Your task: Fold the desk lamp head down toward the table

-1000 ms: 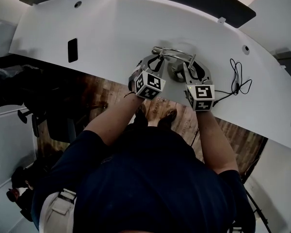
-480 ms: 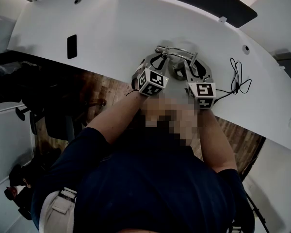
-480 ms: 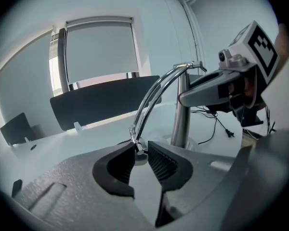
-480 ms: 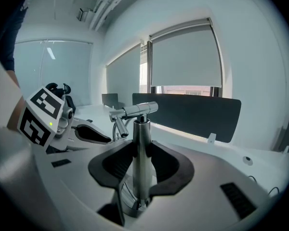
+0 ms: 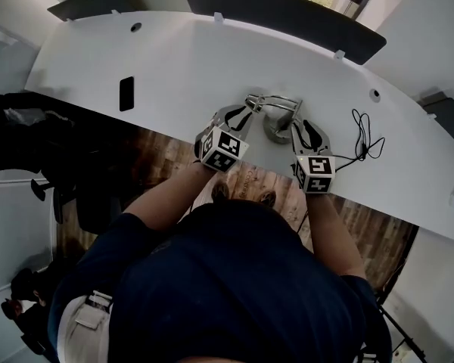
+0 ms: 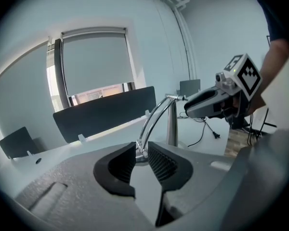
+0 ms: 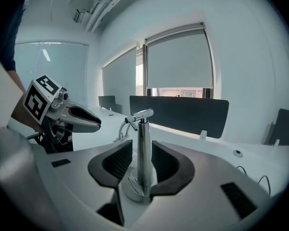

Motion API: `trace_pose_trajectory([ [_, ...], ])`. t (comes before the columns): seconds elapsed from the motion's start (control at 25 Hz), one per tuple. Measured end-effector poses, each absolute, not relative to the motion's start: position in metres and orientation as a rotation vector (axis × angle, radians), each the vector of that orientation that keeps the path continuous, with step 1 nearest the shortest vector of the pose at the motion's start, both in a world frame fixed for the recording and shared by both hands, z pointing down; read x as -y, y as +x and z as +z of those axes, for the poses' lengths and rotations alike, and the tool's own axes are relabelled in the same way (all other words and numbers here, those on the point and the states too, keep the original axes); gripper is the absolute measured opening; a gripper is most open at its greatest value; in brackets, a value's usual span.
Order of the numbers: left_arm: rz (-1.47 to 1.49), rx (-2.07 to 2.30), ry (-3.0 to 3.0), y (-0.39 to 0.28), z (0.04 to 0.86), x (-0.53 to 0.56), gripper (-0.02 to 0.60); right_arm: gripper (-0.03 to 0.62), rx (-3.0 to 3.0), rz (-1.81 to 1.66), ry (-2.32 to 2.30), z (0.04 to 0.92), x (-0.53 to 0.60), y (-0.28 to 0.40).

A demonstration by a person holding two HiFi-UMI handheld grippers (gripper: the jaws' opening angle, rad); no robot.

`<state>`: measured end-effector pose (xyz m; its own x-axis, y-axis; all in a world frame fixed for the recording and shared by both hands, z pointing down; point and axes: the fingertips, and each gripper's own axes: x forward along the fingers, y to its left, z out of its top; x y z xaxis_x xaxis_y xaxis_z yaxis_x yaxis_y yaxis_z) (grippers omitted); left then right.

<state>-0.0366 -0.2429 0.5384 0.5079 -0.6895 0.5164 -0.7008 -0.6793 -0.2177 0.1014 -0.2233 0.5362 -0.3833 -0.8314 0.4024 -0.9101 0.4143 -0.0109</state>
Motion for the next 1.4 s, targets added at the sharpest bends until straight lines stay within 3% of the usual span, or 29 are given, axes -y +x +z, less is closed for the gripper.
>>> trace_pose_trajectory([
  [0.28, 0.56, 1.097, 2.791, -0.022, 0.445, 0.193, 0.078, 0.111, 2.492, 0.361, 1.53, 0.474, 0.173, 0.084],
  [0.6, 0.302, 0.936, 2.854, -0.004, 0.383, 0.15, 0.012, 0.042, 2.672, 0.321, 1.475, 0.402, 0.137, 0.055],
  [0.8, 0.264, 0.872, 2.869, 0.002, 0.378, 0.136, 0.006, 0.013, 2.736, 0.282, 1.428, 0.382, 0.124, 0.041],
  [1.4, 0.258, 0.863, 2.877, -0.002, 0.388, 0.119, 0.006, 0.011, 2.72, 0.328, 1.424, 0.4, 0.112, 0.034],
])
